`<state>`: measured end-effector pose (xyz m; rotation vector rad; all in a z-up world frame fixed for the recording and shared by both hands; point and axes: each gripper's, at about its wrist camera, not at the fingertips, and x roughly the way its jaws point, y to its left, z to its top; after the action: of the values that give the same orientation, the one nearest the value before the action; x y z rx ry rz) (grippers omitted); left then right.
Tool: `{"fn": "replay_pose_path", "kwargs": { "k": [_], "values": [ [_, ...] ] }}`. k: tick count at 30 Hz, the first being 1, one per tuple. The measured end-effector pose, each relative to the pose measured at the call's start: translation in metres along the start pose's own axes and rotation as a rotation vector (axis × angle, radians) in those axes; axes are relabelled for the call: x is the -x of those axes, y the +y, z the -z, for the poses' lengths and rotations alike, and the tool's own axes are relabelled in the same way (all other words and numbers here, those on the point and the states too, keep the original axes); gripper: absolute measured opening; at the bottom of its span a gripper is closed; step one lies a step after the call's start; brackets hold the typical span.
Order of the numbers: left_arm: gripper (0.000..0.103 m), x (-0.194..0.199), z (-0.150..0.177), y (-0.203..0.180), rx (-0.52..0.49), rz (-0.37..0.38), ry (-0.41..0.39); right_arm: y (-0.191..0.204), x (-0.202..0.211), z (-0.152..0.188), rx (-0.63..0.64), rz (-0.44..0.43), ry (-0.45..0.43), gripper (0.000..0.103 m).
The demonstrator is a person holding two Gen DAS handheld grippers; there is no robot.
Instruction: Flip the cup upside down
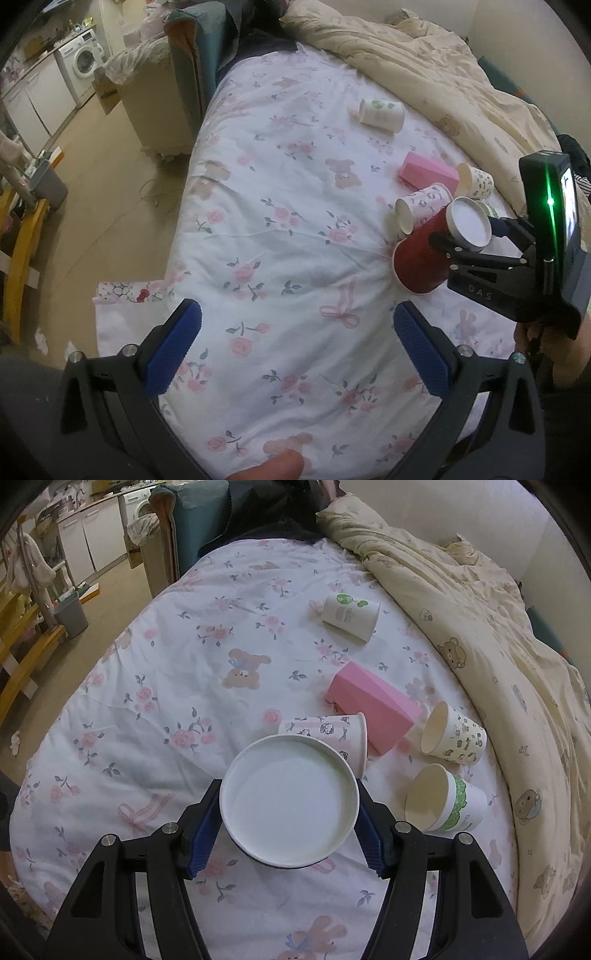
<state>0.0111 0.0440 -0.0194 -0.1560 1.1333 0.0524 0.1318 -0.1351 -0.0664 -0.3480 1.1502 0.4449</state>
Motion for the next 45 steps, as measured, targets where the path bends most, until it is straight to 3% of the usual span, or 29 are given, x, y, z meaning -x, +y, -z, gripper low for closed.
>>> {"fn": "replay_pose_path", "kwargs": {
  "k": [6,10,15,20,26,32,35,45],
  "values": [
    [0.103,0.004,0.001,-0.005,-0.016,0.001,-0.017,0.002,0.001,-0.001,0.004,-0.009,-0.008,0.069],
    [0.103,0.006,0.0,-0.002,-0.004,0.004,-0.03,-0.005,0.02,0.001,-0.046,-0.04,-0.045,0.089],
    [0.103,0.01,0.003,-0.004,-0.019,0.011,-0.048,-0.019,0.073,0.016,-0.157,-0.069,-0.133,0.101],
    [0.103,0.022,0.01,-0.013,-0.058,0.032,-0.089,-0.028,0.128,0.048,-0.263,-0.085,-0.209,0.101],
    [0.103,0.049,0.028,-0.024,-0.102,0.055,-0.185,-0.022,0.169,0.096,-0.336,0.01,-0.326,0.102],
    [0.103,0.07,0.048,-0.033,-0.134,0.034,-0.326,-0.023,0.172,0.13,-0.424,0.055,-0.33,0.102],
    [0.103,0.066,0.053,-0.037,-0.141,0.027,-0.321,-0.019,0.17,0.139,-0.428,0.096,-0.347,0.102],
    [0.103,0.054,0.052,-0.032,-0.091,-0.015,-0.326,-0.023,0.156,0.145,-0.478,0.049,-0.356,0.102]
  ]
}}
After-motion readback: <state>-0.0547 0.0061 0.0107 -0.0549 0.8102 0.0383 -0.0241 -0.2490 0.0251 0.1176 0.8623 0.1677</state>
